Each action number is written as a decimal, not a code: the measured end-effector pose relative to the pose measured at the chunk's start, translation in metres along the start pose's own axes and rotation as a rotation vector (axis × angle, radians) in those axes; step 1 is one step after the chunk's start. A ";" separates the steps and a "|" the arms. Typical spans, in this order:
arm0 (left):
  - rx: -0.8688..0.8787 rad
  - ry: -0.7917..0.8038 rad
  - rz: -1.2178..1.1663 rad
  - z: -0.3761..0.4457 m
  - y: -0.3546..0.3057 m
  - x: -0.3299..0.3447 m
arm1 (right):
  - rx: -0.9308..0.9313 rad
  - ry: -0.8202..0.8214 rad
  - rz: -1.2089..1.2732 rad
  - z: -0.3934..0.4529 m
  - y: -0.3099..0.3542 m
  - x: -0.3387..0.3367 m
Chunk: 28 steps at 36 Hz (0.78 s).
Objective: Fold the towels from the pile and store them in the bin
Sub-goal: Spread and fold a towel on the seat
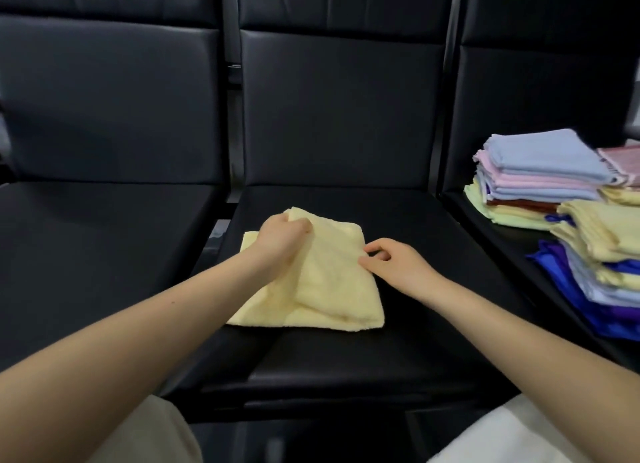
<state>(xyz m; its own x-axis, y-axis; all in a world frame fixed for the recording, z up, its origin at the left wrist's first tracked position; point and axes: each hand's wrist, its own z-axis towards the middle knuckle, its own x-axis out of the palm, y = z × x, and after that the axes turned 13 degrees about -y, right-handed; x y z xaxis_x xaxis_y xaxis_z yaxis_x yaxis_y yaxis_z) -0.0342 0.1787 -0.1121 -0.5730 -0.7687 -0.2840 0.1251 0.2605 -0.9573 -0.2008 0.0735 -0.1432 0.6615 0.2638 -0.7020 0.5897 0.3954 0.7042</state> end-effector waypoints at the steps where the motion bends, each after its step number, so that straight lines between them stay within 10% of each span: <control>1: 0.000 -0.007 -0.023 0.001 -0.003 -0.004 | -0.012 0.000 0.005 -0.002 0.001 0.001; 9: 0.107 -0.078 0.034 0.003 0.005 -0.049 | -0.048 -0.011 -0.080 -0.007 0.007 0.012; 16: 0.126 0.017 0.819 0.004 0.034 -0.068 | -0.057 -0.009 -0.161 -0.005 0.013 0.021; 28: -0.301 0.168 0.062 -0.013 0.010 -0.048 | 0.246 0.241 0.145 0.004 0.053 0.022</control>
<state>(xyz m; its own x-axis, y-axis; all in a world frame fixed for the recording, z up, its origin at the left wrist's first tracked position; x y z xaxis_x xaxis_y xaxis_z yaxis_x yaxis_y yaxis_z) -0.0163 0.2258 -0.1079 -0.6999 -0.6462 -0.3043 -0.0668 0.4834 -0.8729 -0.1530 0.0967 -0.1206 0.6351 0.5129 -0.5776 0.6112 0.1237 0.7818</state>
